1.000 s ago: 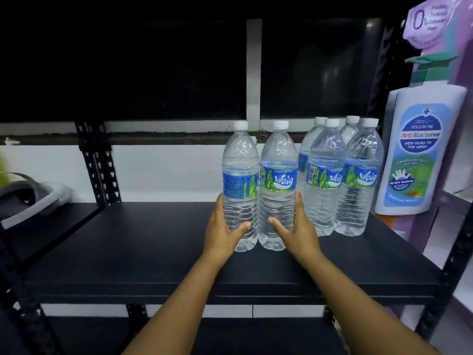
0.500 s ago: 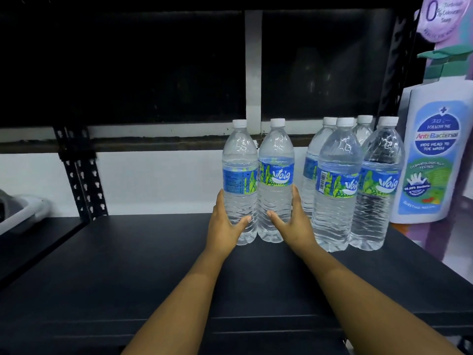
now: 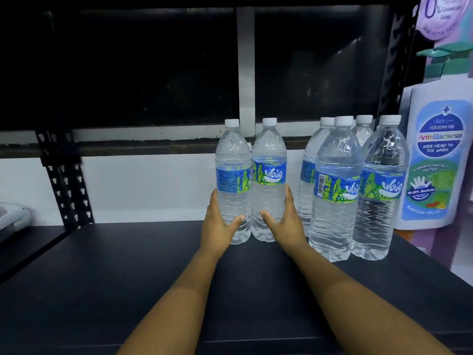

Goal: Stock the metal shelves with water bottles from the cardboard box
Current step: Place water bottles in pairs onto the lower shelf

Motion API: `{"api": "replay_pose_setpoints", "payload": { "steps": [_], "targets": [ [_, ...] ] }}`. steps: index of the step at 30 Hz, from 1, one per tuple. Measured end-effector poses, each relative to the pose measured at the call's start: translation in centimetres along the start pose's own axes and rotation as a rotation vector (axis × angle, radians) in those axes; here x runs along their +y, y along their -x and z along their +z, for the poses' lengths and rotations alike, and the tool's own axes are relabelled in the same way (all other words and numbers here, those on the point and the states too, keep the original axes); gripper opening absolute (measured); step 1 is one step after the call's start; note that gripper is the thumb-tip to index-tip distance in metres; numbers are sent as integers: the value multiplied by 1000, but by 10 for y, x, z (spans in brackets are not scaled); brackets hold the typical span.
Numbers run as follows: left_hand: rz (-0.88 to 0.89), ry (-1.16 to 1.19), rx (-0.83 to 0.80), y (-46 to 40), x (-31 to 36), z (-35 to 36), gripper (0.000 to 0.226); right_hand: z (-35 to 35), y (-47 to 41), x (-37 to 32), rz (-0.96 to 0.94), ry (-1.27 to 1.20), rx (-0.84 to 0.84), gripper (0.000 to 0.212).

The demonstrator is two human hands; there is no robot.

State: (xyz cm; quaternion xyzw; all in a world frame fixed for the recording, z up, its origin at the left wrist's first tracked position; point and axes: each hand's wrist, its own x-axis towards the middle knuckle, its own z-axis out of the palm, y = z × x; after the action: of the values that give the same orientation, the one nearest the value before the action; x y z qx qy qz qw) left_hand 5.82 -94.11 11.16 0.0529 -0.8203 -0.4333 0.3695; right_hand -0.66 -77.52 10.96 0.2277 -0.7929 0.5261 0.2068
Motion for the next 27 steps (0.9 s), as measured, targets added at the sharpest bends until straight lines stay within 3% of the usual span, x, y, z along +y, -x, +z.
{"api": "replay_pose_setpoints", "payload": {
  "steps": [10,18,23,27],
  "targets": [
    [12,21,6,-4,-6,1,94,2,-4,7,-15,-30,-11,94],
    [-60,54,62,-7,-4,1,106,1,-8,5,24,-250,8,100],
    [-62,-70,148,-8,1,7,111,2,-9,2,-30,-274,33,92],
    [-47,-55,104,-6,1,10,107,3,-10,6,-54,-236,49,88]
  ]
}}
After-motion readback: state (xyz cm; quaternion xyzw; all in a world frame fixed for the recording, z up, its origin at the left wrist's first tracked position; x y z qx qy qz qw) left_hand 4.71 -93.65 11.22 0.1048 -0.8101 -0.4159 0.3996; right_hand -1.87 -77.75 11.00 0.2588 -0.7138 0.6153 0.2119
